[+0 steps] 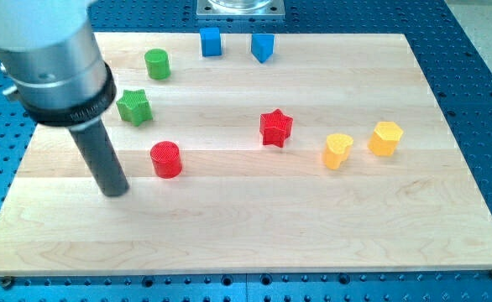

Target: Place heart below red star

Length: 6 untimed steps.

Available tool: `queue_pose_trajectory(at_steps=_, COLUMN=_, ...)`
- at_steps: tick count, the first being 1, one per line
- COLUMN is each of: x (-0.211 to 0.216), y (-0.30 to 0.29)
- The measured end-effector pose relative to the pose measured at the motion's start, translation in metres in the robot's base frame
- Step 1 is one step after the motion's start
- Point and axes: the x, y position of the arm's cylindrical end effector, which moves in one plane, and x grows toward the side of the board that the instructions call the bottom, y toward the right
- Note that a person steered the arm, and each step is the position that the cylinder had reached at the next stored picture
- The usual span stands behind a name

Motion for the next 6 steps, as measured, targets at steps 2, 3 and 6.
queue_pose_trajectory(at_steps=2, x=-0.002, y=0.058)
queue_pose_trajectory(at_steps=3, x=0.048, y=0.136)
queue_pose_trajectory(at_steps=6, x=-0.025, y=0.317)
